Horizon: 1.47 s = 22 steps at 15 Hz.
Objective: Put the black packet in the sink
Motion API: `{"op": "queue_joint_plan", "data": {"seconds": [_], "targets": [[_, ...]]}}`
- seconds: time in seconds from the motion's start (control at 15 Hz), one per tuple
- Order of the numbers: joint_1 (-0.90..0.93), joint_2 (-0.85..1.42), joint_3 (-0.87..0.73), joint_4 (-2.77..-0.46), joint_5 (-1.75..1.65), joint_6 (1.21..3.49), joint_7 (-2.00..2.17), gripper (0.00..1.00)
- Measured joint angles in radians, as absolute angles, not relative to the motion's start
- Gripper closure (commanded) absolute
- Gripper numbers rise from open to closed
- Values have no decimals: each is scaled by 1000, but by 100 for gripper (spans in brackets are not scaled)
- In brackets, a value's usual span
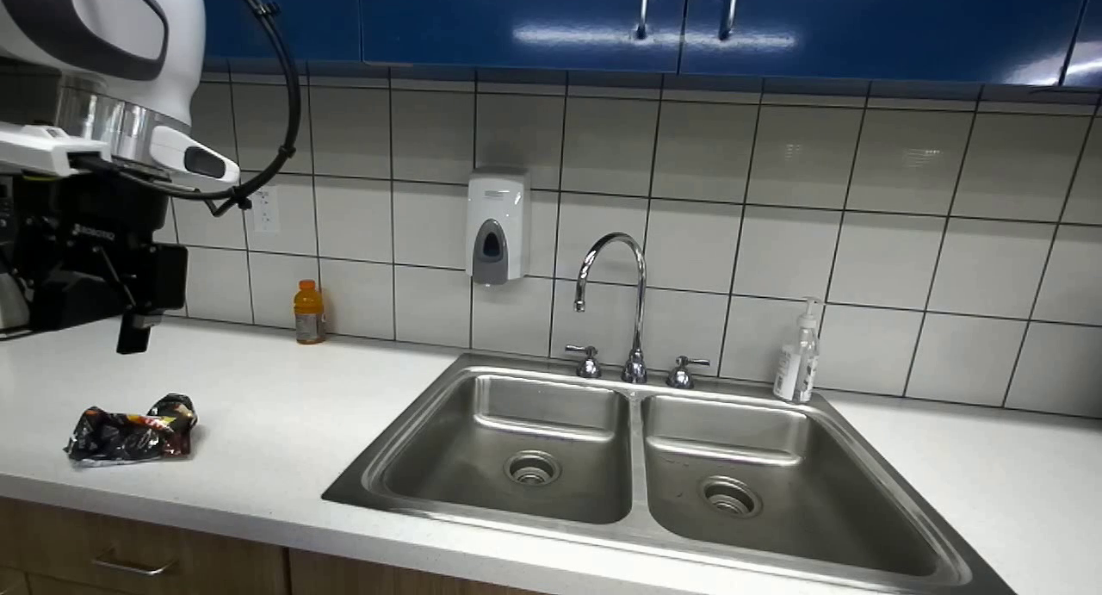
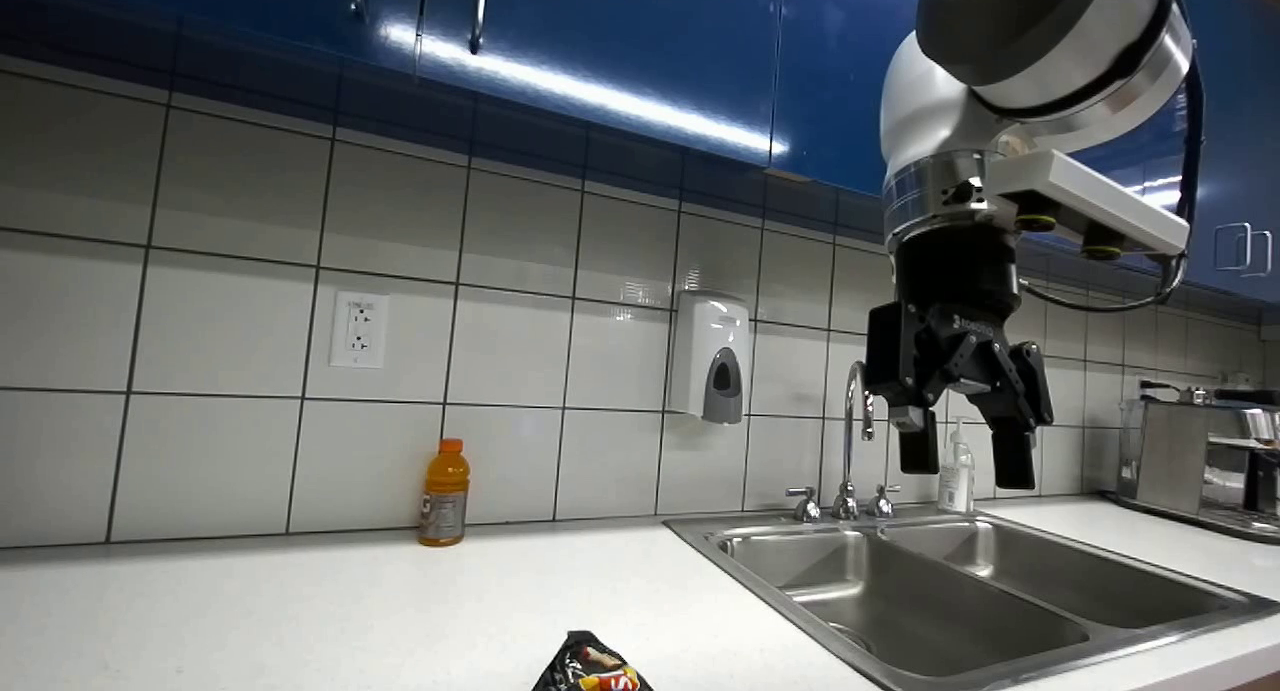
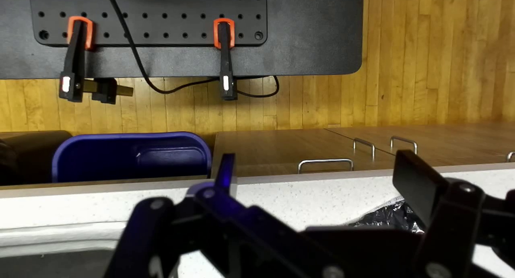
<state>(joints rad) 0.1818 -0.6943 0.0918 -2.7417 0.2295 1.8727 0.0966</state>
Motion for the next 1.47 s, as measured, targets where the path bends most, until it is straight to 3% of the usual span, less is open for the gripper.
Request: {"op": "queue_joint_plan", "data": {"seconds": [0.67,1.47], "targets": [[182,-667,92,-2740,226,1920,48,0],[187,-427,98,-2681,226,2168,-53,0]]}}
